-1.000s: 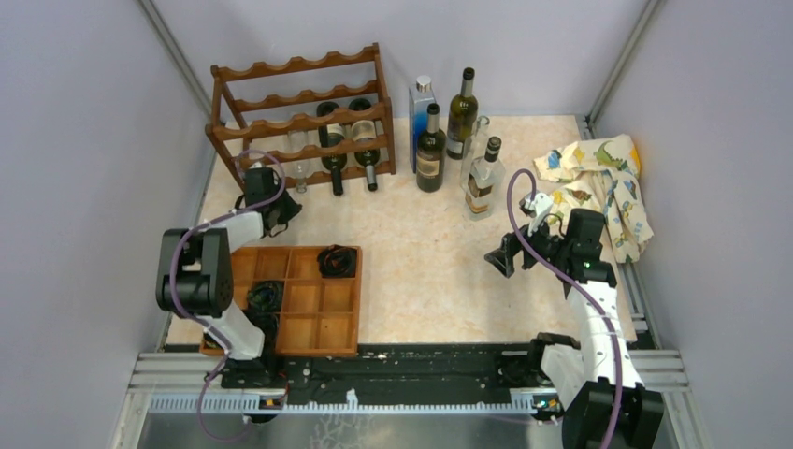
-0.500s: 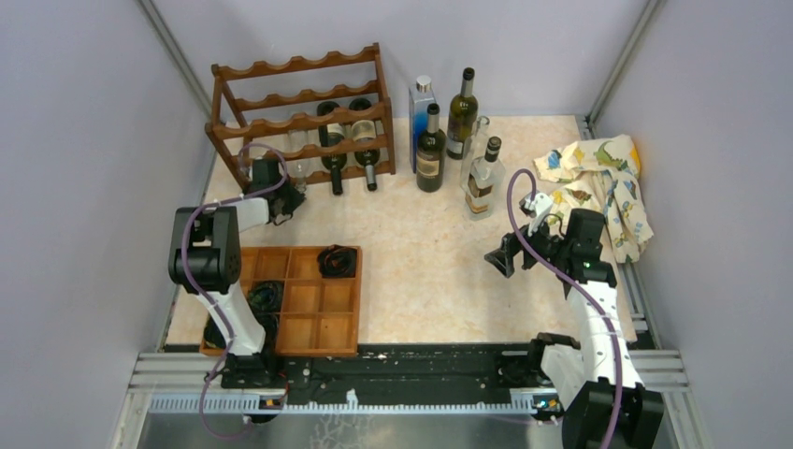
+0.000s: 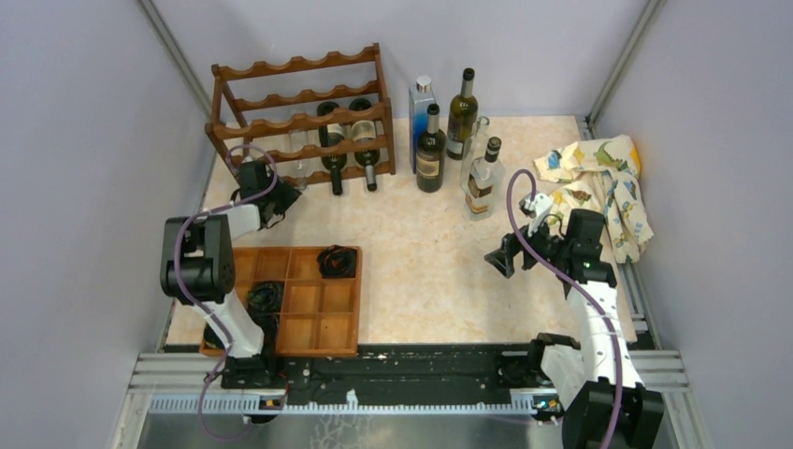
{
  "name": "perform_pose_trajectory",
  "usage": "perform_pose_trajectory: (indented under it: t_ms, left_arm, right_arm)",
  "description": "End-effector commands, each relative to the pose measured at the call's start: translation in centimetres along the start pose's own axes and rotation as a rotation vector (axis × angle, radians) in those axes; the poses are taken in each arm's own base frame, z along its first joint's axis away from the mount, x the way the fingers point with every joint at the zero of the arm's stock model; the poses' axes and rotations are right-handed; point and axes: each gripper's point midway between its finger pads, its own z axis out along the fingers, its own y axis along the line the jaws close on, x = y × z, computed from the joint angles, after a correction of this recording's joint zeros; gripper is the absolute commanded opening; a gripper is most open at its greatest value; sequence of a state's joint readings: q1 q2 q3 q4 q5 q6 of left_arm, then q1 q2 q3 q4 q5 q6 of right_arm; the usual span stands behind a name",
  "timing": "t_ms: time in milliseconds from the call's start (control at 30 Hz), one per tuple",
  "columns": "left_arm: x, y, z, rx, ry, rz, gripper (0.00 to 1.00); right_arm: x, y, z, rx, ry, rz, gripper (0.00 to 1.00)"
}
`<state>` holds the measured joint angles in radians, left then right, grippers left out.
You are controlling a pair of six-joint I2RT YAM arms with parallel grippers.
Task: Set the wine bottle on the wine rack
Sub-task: Adjust the wine bottle in the wine rack, then pick up the wine bottle from the center of the board.
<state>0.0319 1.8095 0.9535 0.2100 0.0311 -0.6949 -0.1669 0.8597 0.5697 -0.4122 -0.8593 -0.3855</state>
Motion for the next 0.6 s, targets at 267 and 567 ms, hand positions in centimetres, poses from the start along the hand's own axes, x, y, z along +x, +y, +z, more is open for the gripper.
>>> perform_pose_trajectory:
  t_ms: [267, 567]
  left_arm:
    - [-0.2, -7.5, -11.5, 0.415, 0.088, 0.18, 0.53]
    - [-5.8, -13.0, -21.0, 0.602, -0.161, 0.208, 0.99]
  right_arm:
    - [-2.0, 2.2, -0.9, -0.096, -0.072, -0.087, 0.98]
    - [-5.0, 2.0, -4.3, 0.025, -0.04, -0.371, 0.98]
